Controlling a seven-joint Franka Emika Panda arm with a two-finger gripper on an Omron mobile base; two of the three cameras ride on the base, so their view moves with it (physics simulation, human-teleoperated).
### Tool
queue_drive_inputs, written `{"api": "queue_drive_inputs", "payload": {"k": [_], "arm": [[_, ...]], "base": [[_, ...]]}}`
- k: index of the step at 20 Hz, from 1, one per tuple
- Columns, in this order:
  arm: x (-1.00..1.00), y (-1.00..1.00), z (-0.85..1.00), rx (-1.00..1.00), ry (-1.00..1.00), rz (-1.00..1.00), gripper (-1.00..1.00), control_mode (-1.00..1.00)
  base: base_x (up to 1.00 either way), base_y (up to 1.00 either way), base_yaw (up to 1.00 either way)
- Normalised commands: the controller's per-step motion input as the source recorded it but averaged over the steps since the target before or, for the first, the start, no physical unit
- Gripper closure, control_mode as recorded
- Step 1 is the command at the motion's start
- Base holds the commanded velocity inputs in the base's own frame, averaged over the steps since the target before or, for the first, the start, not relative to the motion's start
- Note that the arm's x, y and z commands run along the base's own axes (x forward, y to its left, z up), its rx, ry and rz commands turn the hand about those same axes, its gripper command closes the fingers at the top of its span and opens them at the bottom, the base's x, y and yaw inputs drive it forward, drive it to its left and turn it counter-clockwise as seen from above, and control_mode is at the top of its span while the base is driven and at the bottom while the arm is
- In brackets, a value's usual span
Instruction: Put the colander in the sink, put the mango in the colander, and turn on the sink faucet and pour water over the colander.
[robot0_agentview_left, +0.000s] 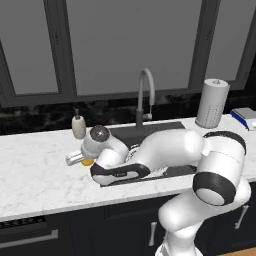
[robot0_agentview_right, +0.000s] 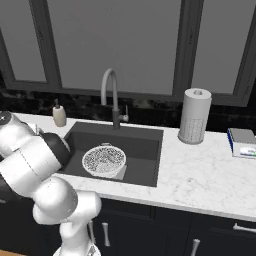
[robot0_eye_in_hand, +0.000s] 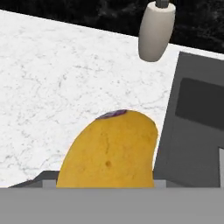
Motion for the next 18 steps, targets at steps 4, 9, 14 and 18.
{"api": "queue_drive_inputs", "payload": {"k": [4,9,14,18], "arm": [[-0.33,-0.87,1.00,0.38,0.04,-0.46,1.00,-1.00],[-0.42,-0.76,1.00,0.32,0.18,-0.49,1.00,-1.00],[-0.59,-0.91,0.98,0.24,0.22,-0.47,1.00,-1.00],[-0.46,-1.00,0.60,0.22,0.26,-0.47,1.00,-1.00]], "base": [[0.00,0.00,0.00],[0.00,0.00,0.00],[0.00,0.00,0.00],[0.00,0.00,0.00]]}}
